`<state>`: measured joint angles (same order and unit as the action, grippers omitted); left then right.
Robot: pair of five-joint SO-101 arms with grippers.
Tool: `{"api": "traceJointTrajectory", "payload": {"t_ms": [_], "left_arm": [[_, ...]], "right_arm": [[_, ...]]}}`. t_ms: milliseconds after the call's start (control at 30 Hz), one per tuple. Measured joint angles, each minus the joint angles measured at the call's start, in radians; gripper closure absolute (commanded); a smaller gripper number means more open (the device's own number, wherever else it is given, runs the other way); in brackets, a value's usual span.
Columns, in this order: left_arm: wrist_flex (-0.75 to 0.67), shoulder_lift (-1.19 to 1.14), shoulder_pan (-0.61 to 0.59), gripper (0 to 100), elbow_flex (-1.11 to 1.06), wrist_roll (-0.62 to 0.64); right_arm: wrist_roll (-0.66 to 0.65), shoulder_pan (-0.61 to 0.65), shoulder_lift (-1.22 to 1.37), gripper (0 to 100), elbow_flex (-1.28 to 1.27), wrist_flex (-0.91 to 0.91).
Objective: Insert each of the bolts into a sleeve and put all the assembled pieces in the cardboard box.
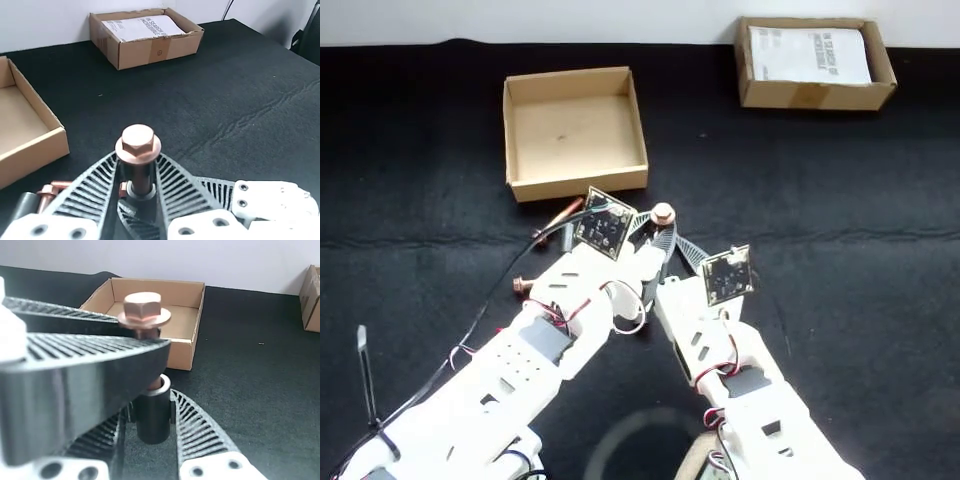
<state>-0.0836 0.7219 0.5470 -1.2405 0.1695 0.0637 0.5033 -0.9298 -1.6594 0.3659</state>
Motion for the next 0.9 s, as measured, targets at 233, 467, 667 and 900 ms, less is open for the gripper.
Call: {"api": "traceJointTrajectory", "payload": {"t_ms": [233,467,667,900], "left_arm": [[0.049,0.0,0.003,75,0.0,-0.003],[0.167,0.052,0.005,75,-0.02,-0.003],[0.315,0.235,0.003,75,-0.084,-0.003],[0.546,0.56,0.0,80,-0.121,-0.003]], "right_arm": [[0.0,-0.002,0.0,99.1,0.0,-0.002],[0.0,-0.041,0.002,99.1,0.0,-0.003],[0.0,-0.057,0.002,99.1,0.0,-0.003],[0.0,-0.057,0.002,99.1,0.002,-0.002]]}}
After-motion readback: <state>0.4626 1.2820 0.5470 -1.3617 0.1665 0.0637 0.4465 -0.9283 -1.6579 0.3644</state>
